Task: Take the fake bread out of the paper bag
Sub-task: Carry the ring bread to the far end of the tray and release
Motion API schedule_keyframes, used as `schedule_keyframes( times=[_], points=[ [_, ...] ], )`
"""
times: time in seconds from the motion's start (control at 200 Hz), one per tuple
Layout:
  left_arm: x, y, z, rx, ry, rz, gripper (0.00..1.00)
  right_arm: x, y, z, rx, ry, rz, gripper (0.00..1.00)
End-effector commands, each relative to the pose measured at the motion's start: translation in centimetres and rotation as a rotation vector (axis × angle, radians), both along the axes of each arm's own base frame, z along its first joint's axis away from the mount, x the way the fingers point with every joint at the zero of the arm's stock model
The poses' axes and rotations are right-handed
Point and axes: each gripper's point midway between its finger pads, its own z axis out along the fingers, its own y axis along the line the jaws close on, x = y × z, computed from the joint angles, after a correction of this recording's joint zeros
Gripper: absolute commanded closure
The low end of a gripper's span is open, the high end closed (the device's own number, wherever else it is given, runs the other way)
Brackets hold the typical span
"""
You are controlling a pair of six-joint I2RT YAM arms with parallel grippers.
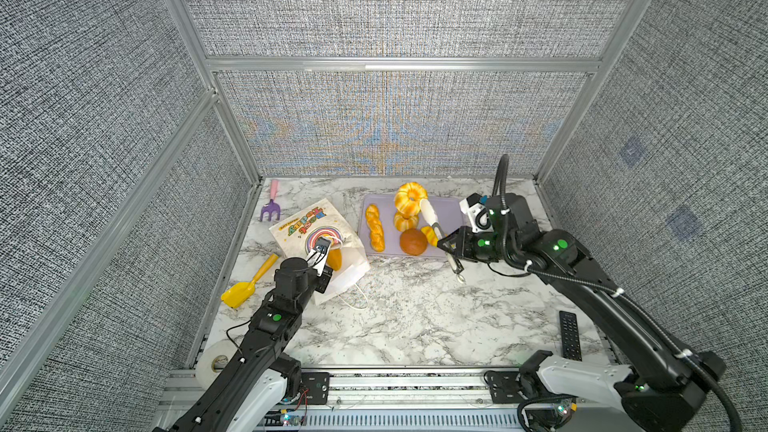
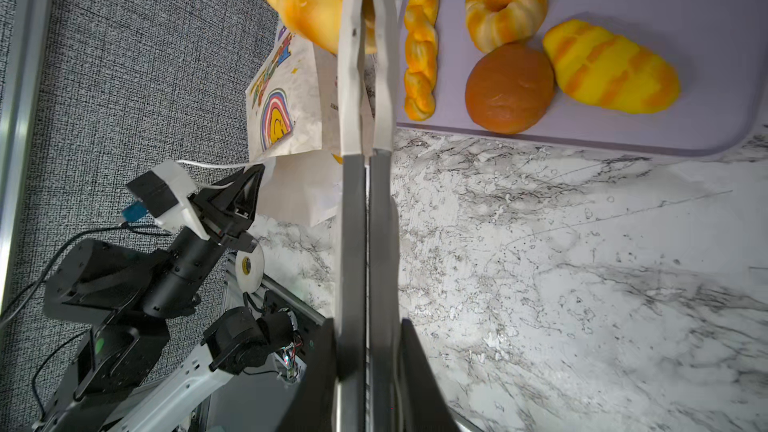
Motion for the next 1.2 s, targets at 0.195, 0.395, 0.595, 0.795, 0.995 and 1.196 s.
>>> schedule_keyframes(
  times=[0.195, 0.395, 0.595, 0.795, 0.995, 1.196],
  points=[
    [-0.1, -0.5, 0.1, -0.013, -0.002, -0.025, 1.0, 7.8, -2.9, -3.5, -0.041, 0.056, 0.009, 1.0],
    [0.0, -0.7, 0.0, -0.012, 0.002, -0.036, 1.0, 11.4, -4.9, -7.3, -0.044, 0.146, 0.001, 1.0],
    [0.0, -0.9, 0.0, -0.014, 0.006, -0.044, 1.0, 13.5, -5.5, -10.8, -0.027, 0.218, 0.017, 1.0],
    [0.1, -0.9, -0.3, -0.006, 0.015, -0.045, 1.0, 14.8, -5.5, -13.3, -0.052, 0.257, 0.023, 1.0],
    [0.1, -0.8, -0.4, -0.001, 0.02, -0.045, 1.0, 15.4, -6.1, -14.9, -0.085, 0.28, 0.004, 1.0],
    [0.1, -1.0, -0.6, 0.0, 0.027, -0.052, 1.0, 15.3, -6.8, -16.1, -0.09, 0.3, -0.017, 1.0]
  ],
)
